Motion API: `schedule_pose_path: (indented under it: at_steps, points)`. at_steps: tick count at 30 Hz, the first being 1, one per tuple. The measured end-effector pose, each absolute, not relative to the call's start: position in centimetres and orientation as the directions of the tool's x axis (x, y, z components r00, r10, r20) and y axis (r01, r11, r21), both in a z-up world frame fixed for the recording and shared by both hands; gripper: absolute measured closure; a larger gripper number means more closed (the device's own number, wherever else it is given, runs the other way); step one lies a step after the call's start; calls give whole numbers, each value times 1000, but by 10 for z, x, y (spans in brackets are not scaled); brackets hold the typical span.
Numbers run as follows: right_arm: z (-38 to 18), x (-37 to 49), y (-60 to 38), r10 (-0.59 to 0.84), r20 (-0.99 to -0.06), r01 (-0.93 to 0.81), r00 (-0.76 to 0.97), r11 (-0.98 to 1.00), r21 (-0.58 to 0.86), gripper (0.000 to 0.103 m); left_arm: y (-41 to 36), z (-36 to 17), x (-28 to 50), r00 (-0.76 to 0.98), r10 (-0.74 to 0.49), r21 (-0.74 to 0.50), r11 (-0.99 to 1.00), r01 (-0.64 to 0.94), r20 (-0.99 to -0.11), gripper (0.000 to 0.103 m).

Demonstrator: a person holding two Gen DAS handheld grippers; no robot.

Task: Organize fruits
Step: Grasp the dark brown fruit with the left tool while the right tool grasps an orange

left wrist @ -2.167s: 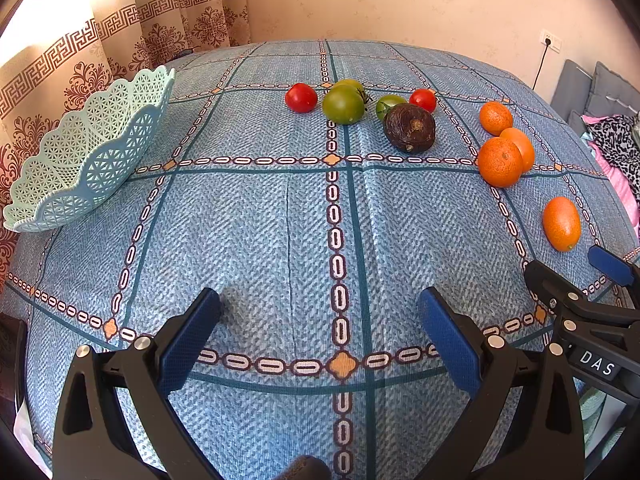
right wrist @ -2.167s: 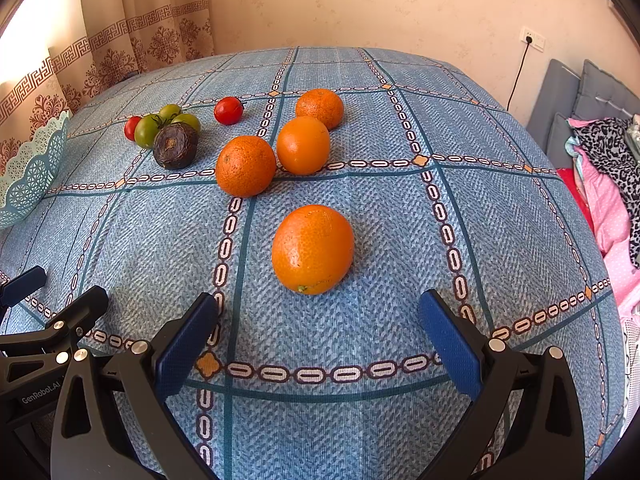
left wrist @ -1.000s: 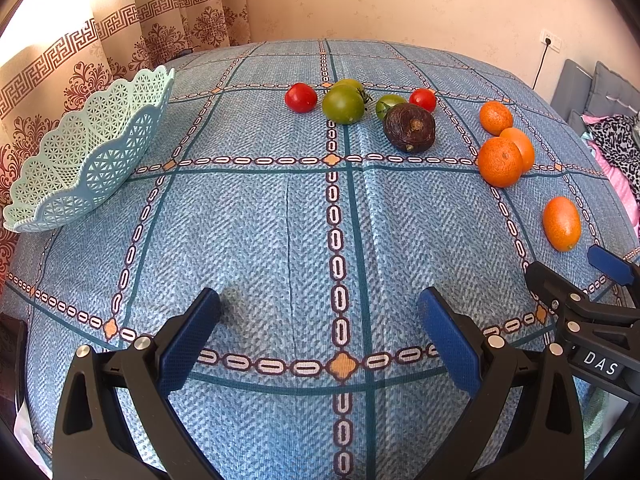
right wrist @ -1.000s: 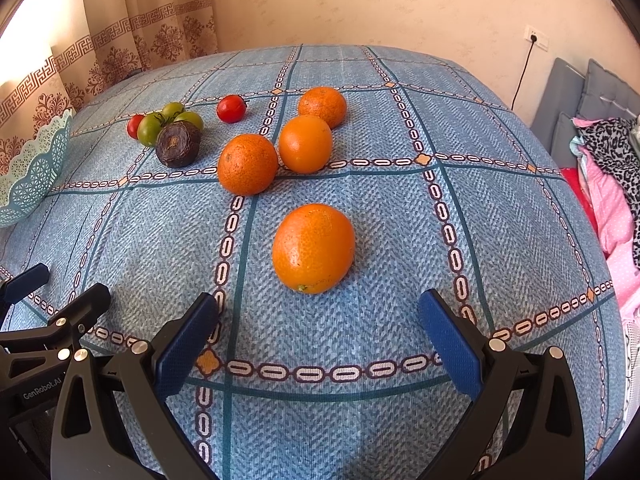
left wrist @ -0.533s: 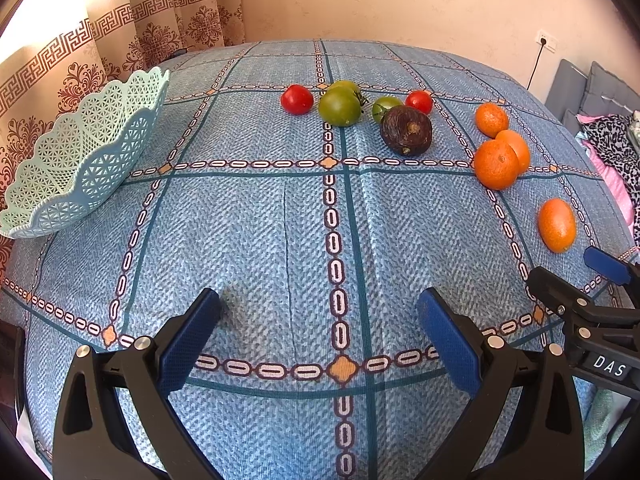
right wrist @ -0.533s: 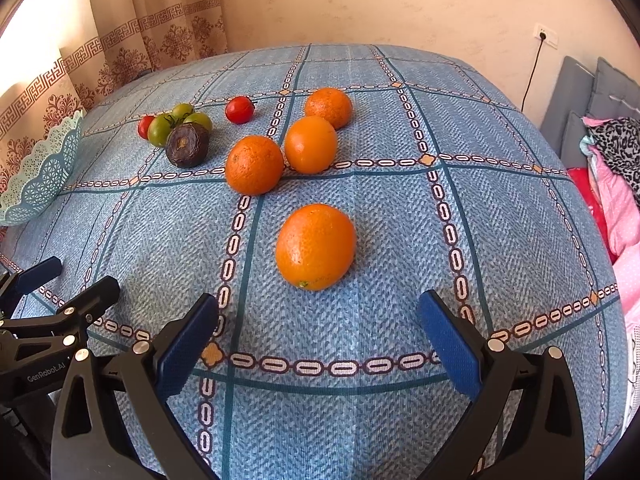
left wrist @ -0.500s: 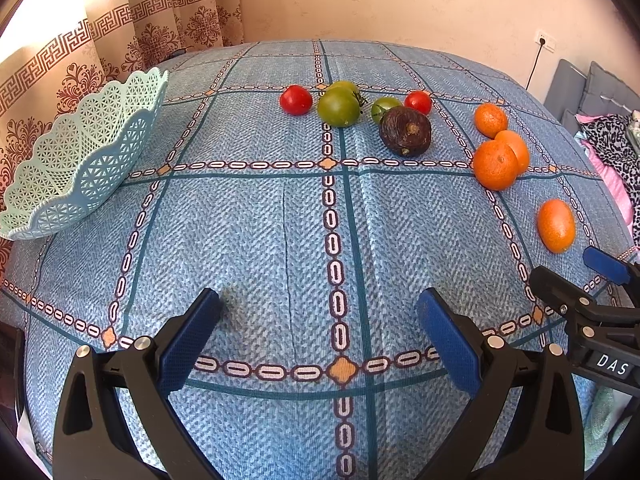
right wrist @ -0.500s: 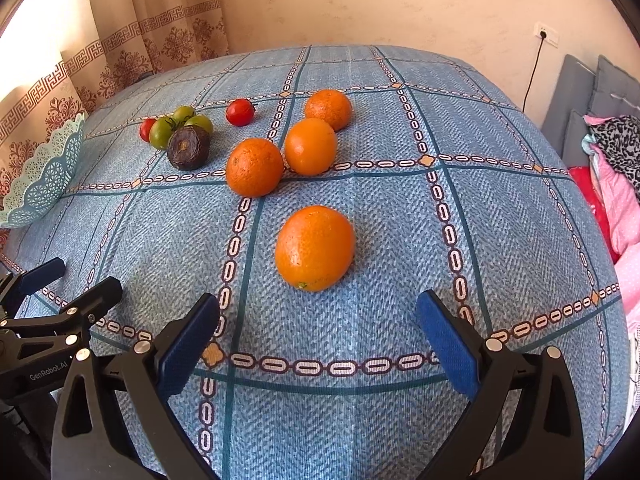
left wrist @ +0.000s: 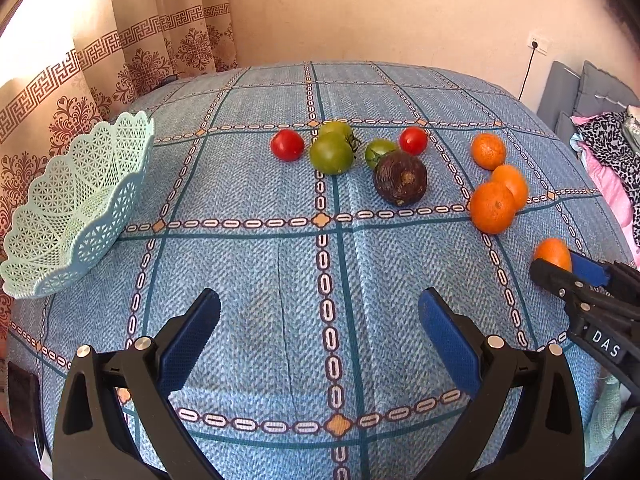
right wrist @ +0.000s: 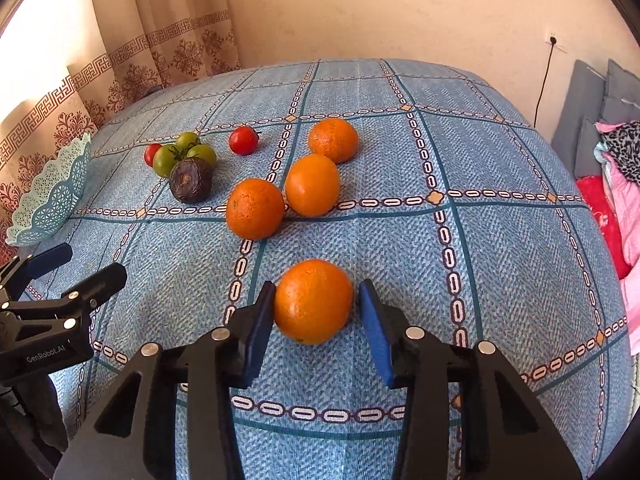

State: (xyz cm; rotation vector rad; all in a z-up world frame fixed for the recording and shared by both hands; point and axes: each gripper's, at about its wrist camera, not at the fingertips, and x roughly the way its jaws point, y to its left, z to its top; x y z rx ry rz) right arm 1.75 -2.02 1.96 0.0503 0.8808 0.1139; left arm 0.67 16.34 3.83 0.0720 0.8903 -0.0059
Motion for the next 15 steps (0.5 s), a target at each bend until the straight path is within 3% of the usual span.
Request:
schedule_pose_path:
  at_steps: [4,8,15]
  points:
    - [19,16,-19,124,-758,-86,641,992,89,64,160,45,24,636,10,58,997,54,-772,3]
    - [18,13,-24,137,-749,-85,648,991,108,64,149,46,40,632,-14,45,996,77,-775,12]
    - [16,6,-30,144,-739,-85,658,990,116,64,133,46,65,629,-41,25,995,97,-776,17]
